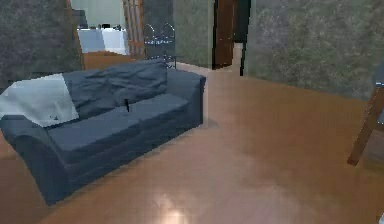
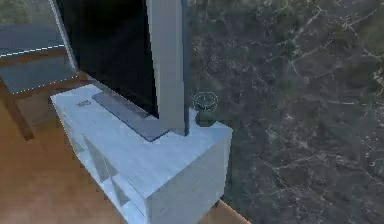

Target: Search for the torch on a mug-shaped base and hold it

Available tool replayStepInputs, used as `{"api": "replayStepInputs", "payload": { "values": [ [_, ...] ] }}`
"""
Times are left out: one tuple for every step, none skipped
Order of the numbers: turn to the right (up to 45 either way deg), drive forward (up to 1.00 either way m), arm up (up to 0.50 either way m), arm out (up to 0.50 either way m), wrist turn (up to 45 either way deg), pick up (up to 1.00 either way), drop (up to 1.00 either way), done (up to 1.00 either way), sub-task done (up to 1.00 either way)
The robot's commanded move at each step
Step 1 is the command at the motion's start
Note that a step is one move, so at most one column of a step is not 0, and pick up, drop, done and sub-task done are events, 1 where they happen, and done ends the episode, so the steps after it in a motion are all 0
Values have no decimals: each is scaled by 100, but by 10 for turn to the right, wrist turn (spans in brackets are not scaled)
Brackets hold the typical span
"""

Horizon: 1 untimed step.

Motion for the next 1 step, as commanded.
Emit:
{"api": "replayStepInputs", "payload": {
  "values": [
    [450, 0, 0, 0, 0, 0, 0, 0, 0]
  ]
}}
